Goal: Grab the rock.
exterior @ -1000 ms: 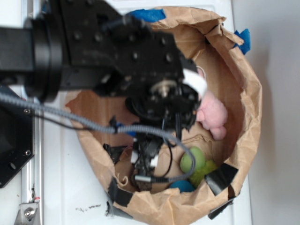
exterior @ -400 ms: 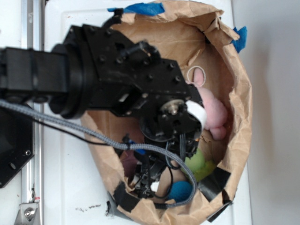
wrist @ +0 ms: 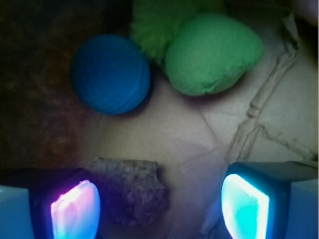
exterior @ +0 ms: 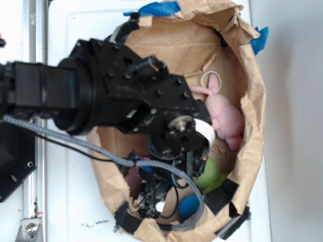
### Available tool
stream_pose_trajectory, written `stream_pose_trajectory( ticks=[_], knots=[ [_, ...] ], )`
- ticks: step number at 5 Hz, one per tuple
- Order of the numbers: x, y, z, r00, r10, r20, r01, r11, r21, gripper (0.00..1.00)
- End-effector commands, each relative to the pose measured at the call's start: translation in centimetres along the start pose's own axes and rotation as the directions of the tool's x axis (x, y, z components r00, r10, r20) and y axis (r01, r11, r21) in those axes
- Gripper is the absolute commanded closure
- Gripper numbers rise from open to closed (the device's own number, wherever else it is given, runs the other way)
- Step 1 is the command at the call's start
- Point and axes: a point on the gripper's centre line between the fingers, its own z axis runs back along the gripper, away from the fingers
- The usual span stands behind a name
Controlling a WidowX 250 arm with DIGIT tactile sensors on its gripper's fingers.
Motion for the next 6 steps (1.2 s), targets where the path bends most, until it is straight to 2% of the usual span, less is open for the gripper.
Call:
stream_pose_trajectory(
  ticks=[1,4,6],
  knots=[
    [0.0,-2.8,-0.5,0.992,-0.125,-0.003,0.125,0.991,-0.041,0.0],
    [0.6,-3.5,-1.5,0.985,-0.172,-0.013,0.171,0.984,-0.053,0.0],
    [0.5,-2.7,-3.2,0.981,-0.183,-0.062,0.181,0.982,-0.049,0.0]
  ],
)
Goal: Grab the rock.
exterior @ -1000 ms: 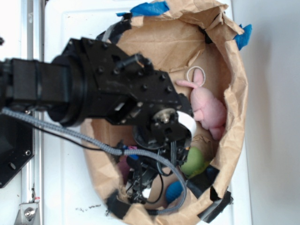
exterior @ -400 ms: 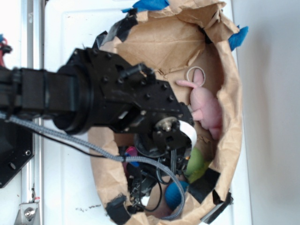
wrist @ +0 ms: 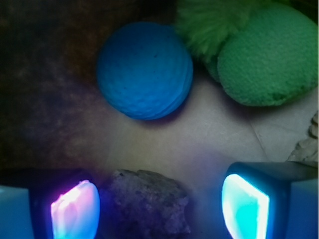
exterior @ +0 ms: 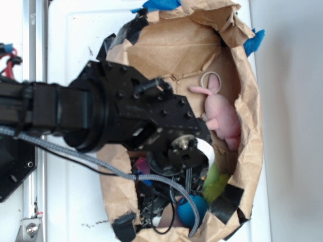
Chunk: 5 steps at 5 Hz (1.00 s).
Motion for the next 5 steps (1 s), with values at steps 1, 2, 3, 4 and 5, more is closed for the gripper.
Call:
stream_pose_trajectory(
  ticks=[1,2,3,4,5],
  knots=[
    [-0.2,-0.3,-3.1,0.992,-0.081,-0.092,0.082,0.997,0.009,0.0],
    [-0.6,-0.4,-3.3,0.993,-0.078,-0.093,0.081,0.996,0.031,0.15],
    [-0.6,-0.2,-2.2,0.996,-0.069,-0.057,0.071,0.997,0.033,1.0],
    [-0.7,0.3,-1.0,0.997,-0.065,-0.036,0.067,0.996,0.052,1.0],
    [-1.3,1.4,0.6,1.0,-0.028,-0.01,0.029,0.996,0.088,1.0]
  ],
)
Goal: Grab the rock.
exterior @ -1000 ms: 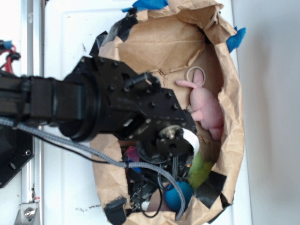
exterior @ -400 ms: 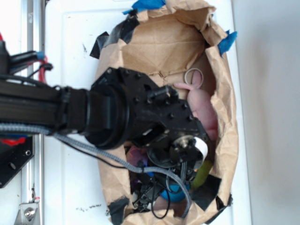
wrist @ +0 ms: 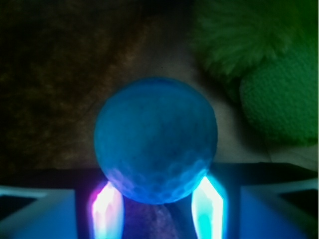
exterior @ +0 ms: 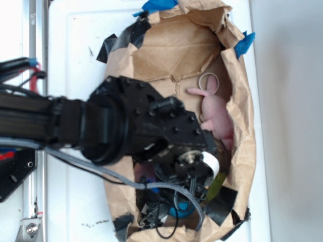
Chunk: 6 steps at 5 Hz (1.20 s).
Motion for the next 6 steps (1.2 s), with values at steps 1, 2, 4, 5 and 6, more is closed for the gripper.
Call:
stream_pose_trajectory(
  ticks=[1,2,4,5,6],
  knots=[
    [-1.9,1.5,4.1,0.997,0.026,0.068,-0.03,0.997,0.068,1.0],
    [-2.1,1.8,6.6,0.992,0.02,0.126,-0.028,0.997,0.066,1.0],
    [-2.9,1.7,7.7,0.991,0.015,0.13,-0.022,0.998,0.056,0.0],
    [-2.8,1.4,7.3,0.993,0.01,0.12,-0.017,0.998,0.061,0.0],
    [-2.4,1.6,6.9,0.994,0.021,0.11,-0.028,0.998,0.061,0.0]
  ],
)
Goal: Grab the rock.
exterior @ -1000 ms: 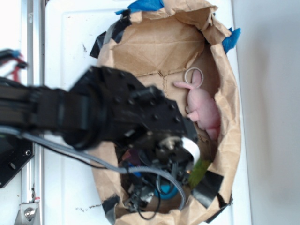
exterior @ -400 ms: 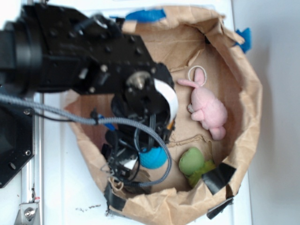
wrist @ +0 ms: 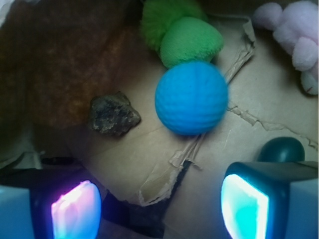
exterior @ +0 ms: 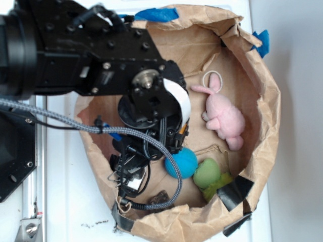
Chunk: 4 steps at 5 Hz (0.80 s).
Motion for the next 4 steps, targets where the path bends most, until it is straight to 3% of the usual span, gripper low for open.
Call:
stream_pose_trajectory(
  ticks=[1,2,3,4],
  knots=[
    [0.8,-0.1,0.2,1.0,-0.004,0.022,0.003,1.0,0.026,0.0],
    [0.8,-0.5,-0.6,1.0,-0.015,0.008,0.015,1.0,0.019,0.0],
    [0.9,-1.7,-1.5,0.999,0.008,0.036,-0.008,1.0,0.003,0.0],
    [0.7,-2.6,-2.3,0.997,-0.077,-0.002,0.077,0.996,0.044,0.0]
  ],
)
